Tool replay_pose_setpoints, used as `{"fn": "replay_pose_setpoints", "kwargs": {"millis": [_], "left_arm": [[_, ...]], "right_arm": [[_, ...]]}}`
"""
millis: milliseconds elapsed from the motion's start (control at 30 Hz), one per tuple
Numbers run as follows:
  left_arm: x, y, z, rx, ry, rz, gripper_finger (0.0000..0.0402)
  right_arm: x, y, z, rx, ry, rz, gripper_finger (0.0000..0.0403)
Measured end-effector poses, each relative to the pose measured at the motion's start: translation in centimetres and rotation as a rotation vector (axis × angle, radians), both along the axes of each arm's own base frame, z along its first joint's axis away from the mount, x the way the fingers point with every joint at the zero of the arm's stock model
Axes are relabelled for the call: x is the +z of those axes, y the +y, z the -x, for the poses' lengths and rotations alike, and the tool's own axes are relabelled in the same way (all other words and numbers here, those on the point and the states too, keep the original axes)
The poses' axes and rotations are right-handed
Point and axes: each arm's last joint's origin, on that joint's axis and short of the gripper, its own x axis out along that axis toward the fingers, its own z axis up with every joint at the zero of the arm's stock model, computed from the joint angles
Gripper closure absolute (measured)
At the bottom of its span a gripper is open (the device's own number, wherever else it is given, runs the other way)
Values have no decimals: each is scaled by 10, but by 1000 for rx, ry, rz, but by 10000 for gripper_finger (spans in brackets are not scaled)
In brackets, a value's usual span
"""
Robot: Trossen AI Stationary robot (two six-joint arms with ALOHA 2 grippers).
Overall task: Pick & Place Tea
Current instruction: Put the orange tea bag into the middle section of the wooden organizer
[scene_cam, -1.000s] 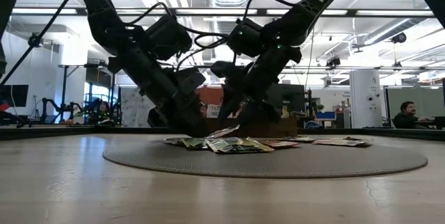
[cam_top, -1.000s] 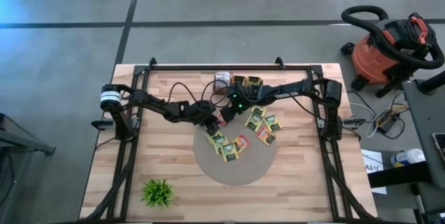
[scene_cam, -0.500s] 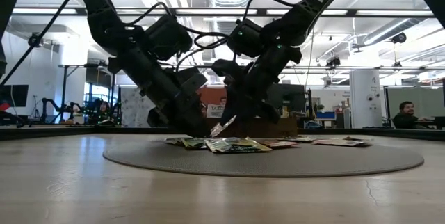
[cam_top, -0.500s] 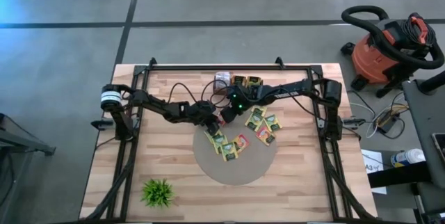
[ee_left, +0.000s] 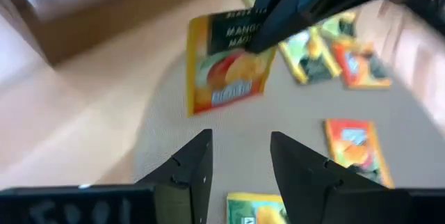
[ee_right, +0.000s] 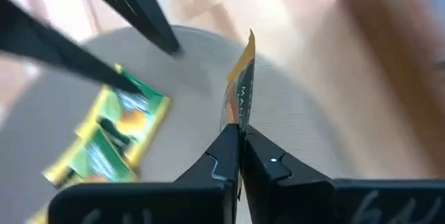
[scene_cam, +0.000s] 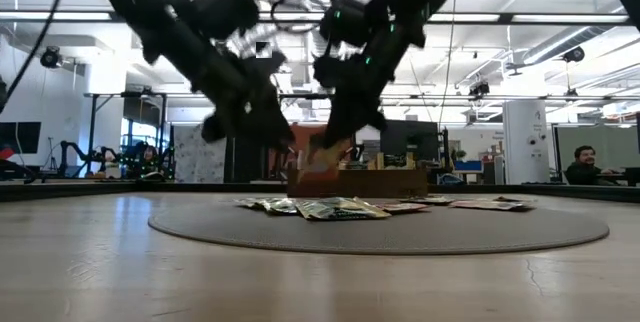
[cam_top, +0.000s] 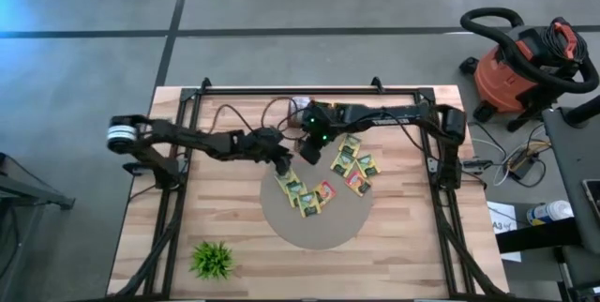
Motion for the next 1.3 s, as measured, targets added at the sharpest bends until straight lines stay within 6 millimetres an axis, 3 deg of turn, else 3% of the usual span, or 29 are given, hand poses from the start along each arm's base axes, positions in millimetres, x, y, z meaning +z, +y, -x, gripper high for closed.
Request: {"fn": "replay_pose_setpoints", "kwargs": {"millis": [200,433,900,1300], "left_arm": [[44,-4,22,54,-119,-51,262],[79,-8,42,67,-271,-47,262],[85,-9,48,99,-285,-47,262],[85,-7,49,122,-271,-76,262]], "right_arm": [[40,-29,28,44,52,119,394],[59,-81,78,43,65,221,394],[13,-105,60,156,83,236,394],[-13,-110,53,245,130,241,394]]}}
